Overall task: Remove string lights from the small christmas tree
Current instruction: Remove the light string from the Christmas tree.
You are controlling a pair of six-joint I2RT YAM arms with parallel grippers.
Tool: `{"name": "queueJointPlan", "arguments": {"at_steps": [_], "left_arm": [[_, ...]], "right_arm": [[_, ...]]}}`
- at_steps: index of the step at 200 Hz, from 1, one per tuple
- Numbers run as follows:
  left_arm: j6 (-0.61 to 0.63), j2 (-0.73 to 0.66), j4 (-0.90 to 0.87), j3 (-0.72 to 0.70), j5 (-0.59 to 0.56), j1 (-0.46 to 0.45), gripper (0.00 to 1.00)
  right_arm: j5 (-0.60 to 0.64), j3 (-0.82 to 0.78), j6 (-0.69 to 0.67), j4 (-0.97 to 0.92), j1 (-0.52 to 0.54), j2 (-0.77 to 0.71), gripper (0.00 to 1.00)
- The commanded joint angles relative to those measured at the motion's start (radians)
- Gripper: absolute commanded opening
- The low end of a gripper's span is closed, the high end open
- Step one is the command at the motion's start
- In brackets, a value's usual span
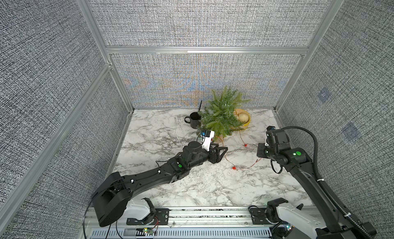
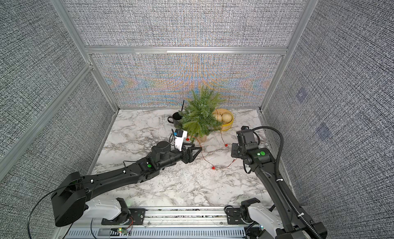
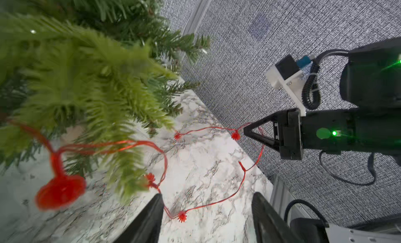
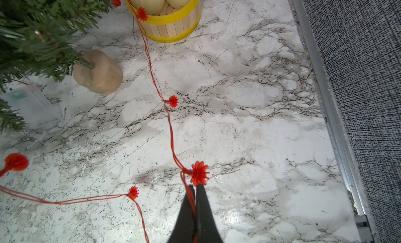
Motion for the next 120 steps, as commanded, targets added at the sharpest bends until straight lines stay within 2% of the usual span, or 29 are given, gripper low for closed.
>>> {"name": "queueJointPlan", "arguments": {"at_steps": [1, 26, 63, 120], "left_arm": [[-0.045, 0.028, 0.114, -0.015, -0.134, -0.016, 0.65], [-0.051, 0.034, 0.089, -0.010, -0.218, -0.024, 0.65], [-0.102, 0.068, 0.132, -0.004, -0.221, -0.024, 0.65], [-0.163, 0.099, 0.174, 0.022, -0.251, -0.025, 0.51]], "right_arm": [[-0.020, -0.023, -0.002, 0.001, 0.003, -0.009, 0.00], [-0.033, -0.032, -0.008, 0.004, 0.002, -0.018, 0.00], [-0.043, -0.053, -0.013, 0.012, 0.003, -0.035, 0.00], [-0.069, -0.077, -0.015, 0.031, 0.004, -0.041, 0.00]]}}
